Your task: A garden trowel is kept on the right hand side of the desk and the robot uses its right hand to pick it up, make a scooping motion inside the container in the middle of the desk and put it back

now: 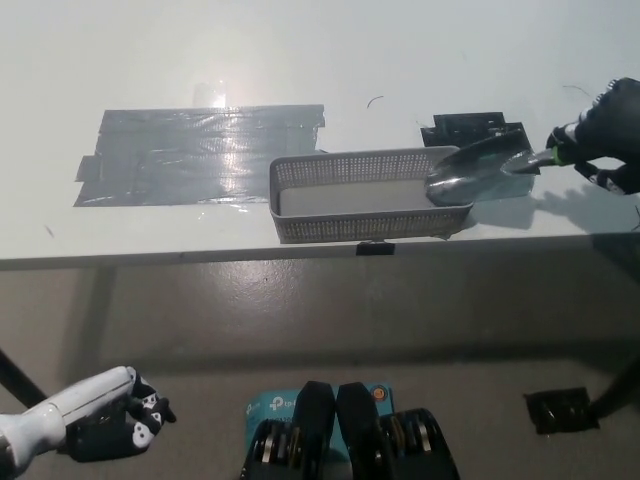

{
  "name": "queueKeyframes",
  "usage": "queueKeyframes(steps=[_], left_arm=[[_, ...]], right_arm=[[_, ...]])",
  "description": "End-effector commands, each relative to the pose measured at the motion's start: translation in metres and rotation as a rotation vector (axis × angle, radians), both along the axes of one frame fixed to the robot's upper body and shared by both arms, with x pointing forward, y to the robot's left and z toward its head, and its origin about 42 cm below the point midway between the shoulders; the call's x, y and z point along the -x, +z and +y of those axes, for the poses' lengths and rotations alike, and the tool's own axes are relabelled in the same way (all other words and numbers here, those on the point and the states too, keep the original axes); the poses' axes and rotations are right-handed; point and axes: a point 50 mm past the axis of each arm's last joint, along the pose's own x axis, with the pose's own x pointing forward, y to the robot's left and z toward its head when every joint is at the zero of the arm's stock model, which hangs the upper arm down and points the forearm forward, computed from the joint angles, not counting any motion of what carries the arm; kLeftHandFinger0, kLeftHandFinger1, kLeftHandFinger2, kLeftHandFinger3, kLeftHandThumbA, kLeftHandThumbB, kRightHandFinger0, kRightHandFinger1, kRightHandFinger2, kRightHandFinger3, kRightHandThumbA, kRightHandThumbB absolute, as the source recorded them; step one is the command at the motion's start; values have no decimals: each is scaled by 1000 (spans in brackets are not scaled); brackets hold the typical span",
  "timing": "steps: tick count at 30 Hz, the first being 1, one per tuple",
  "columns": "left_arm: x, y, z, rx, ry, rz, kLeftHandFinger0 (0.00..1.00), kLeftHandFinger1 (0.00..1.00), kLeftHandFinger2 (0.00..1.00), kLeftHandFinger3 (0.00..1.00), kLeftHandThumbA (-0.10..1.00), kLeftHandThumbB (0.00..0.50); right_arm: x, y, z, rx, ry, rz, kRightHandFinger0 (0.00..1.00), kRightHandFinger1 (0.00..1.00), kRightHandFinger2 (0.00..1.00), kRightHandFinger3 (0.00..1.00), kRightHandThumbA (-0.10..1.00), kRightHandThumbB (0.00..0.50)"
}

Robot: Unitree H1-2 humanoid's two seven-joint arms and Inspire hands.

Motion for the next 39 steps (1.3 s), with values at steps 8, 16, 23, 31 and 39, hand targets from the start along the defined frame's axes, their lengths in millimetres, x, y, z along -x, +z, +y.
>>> queueKeyframes(steps=[8,16,23,31,39], left_arm=[[-6,16,-6,-22,-35,-29,790,645,677,703,1000,452],[-11,25,-10,-25,-55,-42,797,666,701,723,1000,414],[-14,29,-12,-22,-61,-48,801,660,699,709,1000,383],[-20,32,-16,-46,-72,-48,806,651,682,684,1000,409],[-22,32,-18,-50,-77,-50,769,626,666,672,1000,461]], right_arm=[[-24,74,67,21,90,-137,0,1,300,206,-100,0],[-19,64,85,43,116,-136,0,0,145,311,-19,0],[-15,30,81,58,112,-72,0,8,101,296,-57,0],[-9,-3,73,17,155,-60,0,0,264,190,-100,0],[-10,-5,76,-7,135,-36,0,0,278,590,-100,5]])
